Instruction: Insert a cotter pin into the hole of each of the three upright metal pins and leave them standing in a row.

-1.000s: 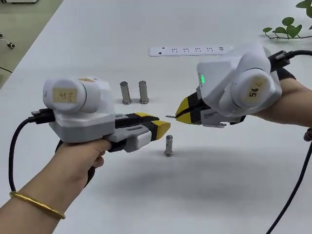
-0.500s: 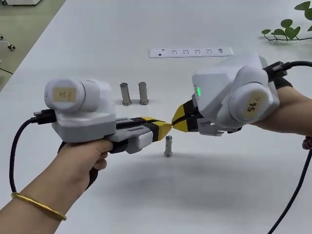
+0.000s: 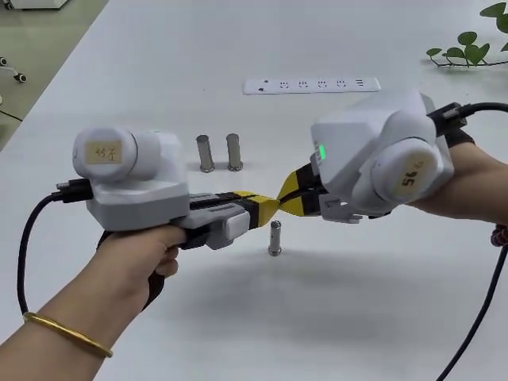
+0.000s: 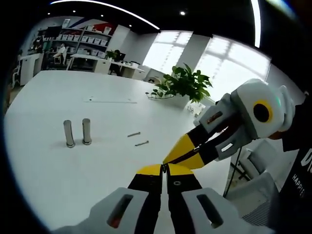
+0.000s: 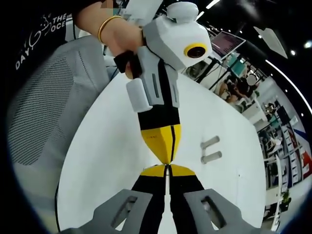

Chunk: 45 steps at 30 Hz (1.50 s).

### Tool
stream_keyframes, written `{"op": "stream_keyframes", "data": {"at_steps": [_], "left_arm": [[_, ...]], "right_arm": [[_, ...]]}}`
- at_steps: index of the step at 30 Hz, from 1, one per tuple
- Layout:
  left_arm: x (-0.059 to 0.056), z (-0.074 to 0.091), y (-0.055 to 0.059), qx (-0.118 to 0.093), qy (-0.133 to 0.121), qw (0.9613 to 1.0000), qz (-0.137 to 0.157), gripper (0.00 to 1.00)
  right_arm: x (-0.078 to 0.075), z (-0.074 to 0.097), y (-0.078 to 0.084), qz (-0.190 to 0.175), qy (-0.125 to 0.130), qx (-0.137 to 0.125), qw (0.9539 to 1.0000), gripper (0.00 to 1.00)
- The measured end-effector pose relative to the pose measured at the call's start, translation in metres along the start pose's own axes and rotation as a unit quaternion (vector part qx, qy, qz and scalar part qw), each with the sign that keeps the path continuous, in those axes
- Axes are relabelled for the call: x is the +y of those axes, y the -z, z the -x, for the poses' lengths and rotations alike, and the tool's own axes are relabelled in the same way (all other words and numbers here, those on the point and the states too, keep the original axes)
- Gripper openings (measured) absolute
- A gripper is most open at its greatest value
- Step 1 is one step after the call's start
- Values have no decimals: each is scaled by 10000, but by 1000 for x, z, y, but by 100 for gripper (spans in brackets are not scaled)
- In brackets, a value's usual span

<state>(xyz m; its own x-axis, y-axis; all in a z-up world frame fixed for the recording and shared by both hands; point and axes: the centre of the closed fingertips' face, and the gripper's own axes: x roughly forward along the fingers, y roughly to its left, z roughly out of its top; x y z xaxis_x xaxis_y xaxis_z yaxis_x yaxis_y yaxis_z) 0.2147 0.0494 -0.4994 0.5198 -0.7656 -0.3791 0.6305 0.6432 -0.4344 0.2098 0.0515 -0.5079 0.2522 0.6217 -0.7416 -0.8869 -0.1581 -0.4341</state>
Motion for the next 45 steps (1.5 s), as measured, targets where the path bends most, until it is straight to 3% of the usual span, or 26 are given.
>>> {"op": "stream_keyframes", "data": {"at_steps": [8,14,16,20,21,23,24,25,28,30,33,39,43,45], "left_arm": [[1,1,-2,-43,10,10000,-53,0],[-1,3,-1,-73,41,9996,-263,0],[0,4,2,-29,14,9992,-407,0],[0,7,9,90,40,9969,-787,0],[-1,8,10,98,89,9950,-985,0],[-3,9,11,105,131,9930,-1170,0],[-4,9,13,136,166,9911,-1317,0],[-5,9,14,165,181,9902,-1373,0],[-8,9,15,189,275,9863,-1616,0],[-10,9,14,183,322,9841,-1738,0],[-15,8,15,200,458,9802,-1917,0],[-26,6,20,244,683,9753,-2085,0],[-32,5,22,246,789,9724,-2183,0],[-35,5,24,253,874,9712,-2203,0]], "right_arm": [[-2,-1,1,-52,22,-20,10000,0],[3,-3,10,-698,-149,-83,9974,0],[7,-3,12,-1032,-252,-143,9942,2],[7,-2,17,-1753,-435,-360,9829,3],[6,-1,18,-2005,-483,-455,9774,4],[8,1,15,-2193,-595,-628,9718,4],[8,-1,17,-2449,-681,-755,9642,4],[8,-1,18,-2590,-726,-826,9596,5],[15,3,15,-2884,-957,-1044,9470,5],[17,4,16,-2927,-1010,-1106,9444,6],[23,7,12,-3055,-1197,-1297,9357,7],[33,13,4,-3011,-1450,-1488,9307,6],[42,13,2,-2822,-1567,-1415,9358,6],[45,13,0,-2800,-1624,-1416,9355,6]]}}
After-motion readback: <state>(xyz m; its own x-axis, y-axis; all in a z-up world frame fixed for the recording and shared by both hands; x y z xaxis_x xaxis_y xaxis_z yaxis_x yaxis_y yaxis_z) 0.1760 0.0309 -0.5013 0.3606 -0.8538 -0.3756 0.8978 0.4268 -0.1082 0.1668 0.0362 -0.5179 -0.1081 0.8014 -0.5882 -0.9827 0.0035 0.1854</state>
